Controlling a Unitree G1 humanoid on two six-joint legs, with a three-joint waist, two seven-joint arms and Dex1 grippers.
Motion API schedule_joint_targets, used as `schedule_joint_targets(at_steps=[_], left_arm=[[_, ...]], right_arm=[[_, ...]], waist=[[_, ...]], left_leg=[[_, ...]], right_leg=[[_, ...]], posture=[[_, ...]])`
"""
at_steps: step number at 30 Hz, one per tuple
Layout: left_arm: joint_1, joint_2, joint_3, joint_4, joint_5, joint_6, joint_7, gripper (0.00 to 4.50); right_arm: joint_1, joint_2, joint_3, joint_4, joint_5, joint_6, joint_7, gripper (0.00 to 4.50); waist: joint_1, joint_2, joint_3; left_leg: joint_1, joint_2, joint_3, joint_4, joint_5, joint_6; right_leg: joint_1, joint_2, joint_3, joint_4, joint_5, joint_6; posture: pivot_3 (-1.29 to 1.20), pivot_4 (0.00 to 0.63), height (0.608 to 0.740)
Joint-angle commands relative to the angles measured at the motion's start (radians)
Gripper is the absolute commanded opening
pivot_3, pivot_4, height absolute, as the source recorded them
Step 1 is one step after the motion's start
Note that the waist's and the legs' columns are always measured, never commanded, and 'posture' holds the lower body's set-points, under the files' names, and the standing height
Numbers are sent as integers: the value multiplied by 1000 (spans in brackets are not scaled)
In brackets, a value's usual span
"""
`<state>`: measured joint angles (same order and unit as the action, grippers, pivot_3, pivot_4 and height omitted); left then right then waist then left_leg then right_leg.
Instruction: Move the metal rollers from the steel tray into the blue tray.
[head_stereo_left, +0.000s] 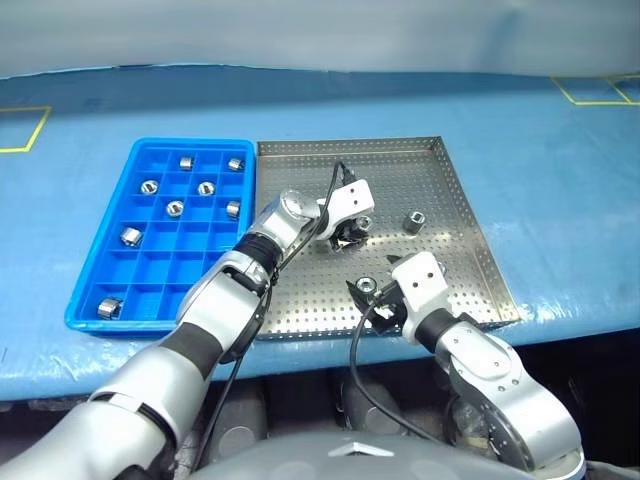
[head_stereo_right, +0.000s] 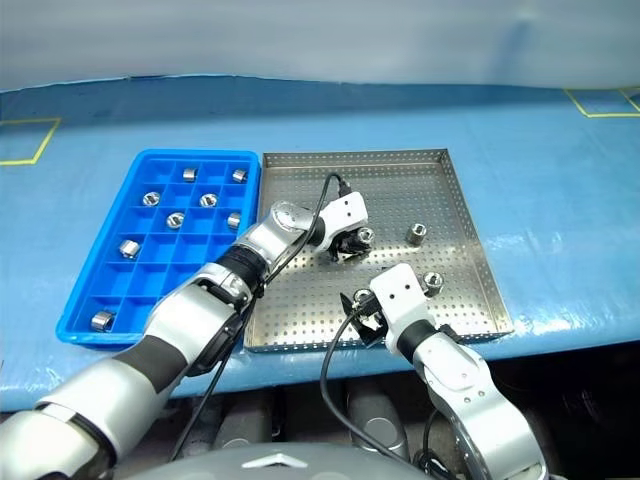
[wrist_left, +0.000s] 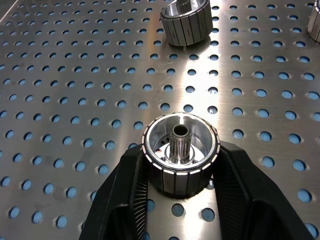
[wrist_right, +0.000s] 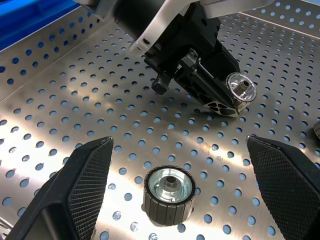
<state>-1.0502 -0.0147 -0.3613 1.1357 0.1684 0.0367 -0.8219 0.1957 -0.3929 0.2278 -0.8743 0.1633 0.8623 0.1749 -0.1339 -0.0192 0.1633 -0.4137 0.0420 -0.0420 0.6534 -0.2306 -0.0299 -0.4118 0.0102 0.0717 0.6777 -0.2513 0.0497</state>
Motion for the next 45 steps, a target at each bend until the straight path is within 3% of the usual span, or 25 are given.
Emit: schedule_joint_targets(at_steps=[1, 6, 12, 20, 28, 37, 45], left_arm=[[-17, 12, 55, -62, -29, -20, 11, 1699], [99, 99, 168, -394, -139, 84, 2, 1699], [384, 258, 316, -1092, -238, 407, 93, 1699], [708, 387, 487, -1561, -247, 709, 266, 1699], [929, 405, 531, -1723, -231, 847, 385, 1699], [911, 391, 539, -1697, -232, 949, 505, 1699], [943, 420, 528, -1748, -255, 1051, 505, 1699]], right_arm=[[-18, 5, -10, -18, -5, 5, 0, 4500], [-71, 27, 19, 8, -5, 16, -2, 4500], [-152, 39, 70, 76, 7, 5, 39, 4500], [-290, 75, 139, 189, 10, -31, 107, 4500], [-349, 102, 180, 263, 8, -64, 154, 4500], [-341, 107, 183, 265, 4, -64, 168, 4500], [-315, 108, 172, 245, -1, -57, 151, 4500]], waist=[[0, 0, 0], [1, 1, 0], [27, 2, 0], [106, 2, -1], [156, 1, 0], [172, 1, 0], [161, 1, 0]], left_leg=[[0, 0, 0, 0, 0, 0], [1, 1, 0, -1, 0, 0], [2, 3, 1, -4, 1, -2], [2, 1, 0, -1, 1, -2], [2, 1, -3, 0, 1, -2], [2, 1, -3, 1, 1, -2], [2, 1, -3, 0, 1, -2]], right_leg=[[0, 0, 0, 0, 0, 0], [-1, 0, 1, 1, 0, 0], [-1, 1, 2, 2, 0, -1], [1, -1, -1, 1, 0, -1], [2, -1, -4, 2, 0, -1], [2, -1, -4, 2, 0, -2], [1, -1, -4, 2, 0, -2]], posture=[[-160, 150, 740], [-91, 150, 740], [6, 150, 740], [115, 150, 740], [177, 150, 740], [169, 150, 740], [131, 150, 740]])
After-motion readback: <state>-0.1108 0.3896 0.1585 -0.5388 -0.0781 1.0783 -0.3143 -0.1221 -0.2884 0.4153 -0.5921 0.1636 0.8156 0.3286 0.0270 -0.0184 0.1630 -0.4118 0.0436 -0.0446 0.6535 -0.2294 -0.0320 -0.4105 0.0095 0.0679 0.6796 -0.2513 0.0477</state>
